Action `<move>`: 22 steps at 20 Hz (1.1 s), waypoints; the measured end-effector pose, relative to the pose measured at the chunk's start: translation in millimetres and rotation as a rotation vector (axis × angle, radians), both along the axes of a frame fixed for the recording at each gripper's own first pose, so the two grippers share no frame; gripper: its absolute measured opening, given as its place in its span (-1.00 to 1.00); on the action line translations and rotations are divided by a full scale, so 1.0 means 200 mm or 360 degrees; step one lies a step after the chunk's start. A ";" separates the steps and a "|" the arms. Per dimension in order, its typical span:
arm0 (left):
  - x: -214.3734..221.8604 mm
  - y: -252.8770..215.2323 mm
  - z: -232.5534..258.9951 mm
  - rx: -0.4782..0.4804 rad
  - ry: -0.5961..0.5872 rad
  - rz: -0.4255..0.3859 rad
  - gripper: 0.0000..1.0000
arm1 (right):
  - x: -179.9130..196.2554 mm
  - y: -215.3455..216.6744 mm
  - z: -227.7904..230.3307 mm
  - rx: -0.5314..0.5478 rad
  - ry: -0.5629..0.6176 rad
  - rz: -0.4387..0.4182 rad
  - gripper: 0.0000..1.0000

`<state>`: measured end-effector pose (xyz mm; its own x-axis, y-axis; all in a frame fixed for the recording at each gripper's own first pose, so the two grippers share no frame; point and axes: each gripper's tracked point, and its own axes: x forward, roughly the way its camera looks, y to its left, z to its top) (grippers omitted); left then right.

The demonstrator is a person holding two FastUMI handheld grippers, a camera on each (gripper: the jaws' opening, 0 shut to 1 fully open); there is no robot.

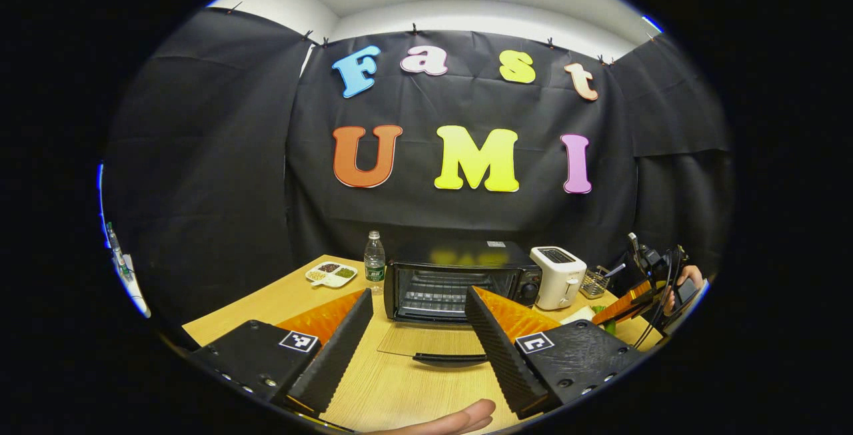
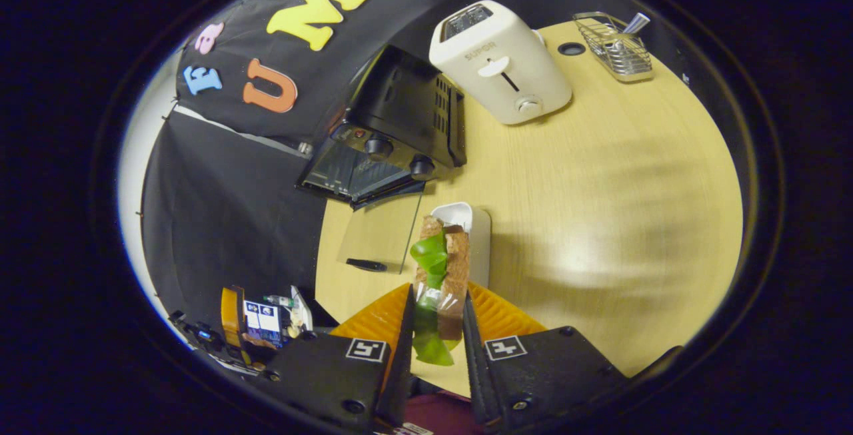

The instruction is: Open the electric oven with the left hand, put the food in, and close the electric oven.

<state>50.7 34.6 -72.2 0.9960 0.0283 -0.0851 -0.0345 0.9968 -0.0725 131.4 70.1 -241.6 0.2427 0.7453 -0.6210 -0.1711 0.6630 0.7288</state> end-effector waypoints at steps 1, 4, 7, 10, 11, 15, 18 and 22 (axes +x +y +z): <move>-0.02 0.01 0.00 -0.0012 -0.0007 -0.0007 0.84 | -0.03 0.00 0.03 0.0024 -0.0018 -0.0032 -0.19; -0.05 0.04 0.03 -0.0048 -0.0047 -0.0042 0.84 | -0.11 0.04 0.14 0.0146 -0.0072 -0.0174 -0.19; -0.09 0.06 0.03 -0.0061 -0.0078 -0.0101 0.84 | -0.14 0.13 0.25 0.0334 -0.0142 -0.0421 -0.19; -0.12 0.10 0.06 -0.0040 -0.0125 -0.0123 0.84 | -0.18 0.26 0.32 0.0498 -0.0191 -0.0682 -0.20; -0.12 0.10 0.06 -0.0037 -0.0137 -0.0131 0.83 | -0.19 0.32 0.33 0.0545 -0.0208 -0.0743 -0.20; -0.16 0.10 0.05 -0.0035 -0.0150 -0.0205 0.84 | -0.18 0.64 0.28 0.0614 -0.0260 -0.0850 -0.20; -0.17 0.13 0.03 -0.0017 -0.0148 -0.0227 0.84 | -0.09 0.88 0.20 0.0630 -0.0242 -0.0934 -0.20; -0.17 0.18 -0.02 -0.0014 -0.0130 -0.0233 0.84 | 0.11 1.15 0.13 0.0654 -0.0234 -0.1023 -0.20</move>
<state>15.7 70.6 -76.2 0.9930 -0.1177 -0.0031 0.1171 0.9901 -0.0778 153.1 301.0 -216.6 0.7637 0.5938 -0.2533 0.0417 0.3461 0.9373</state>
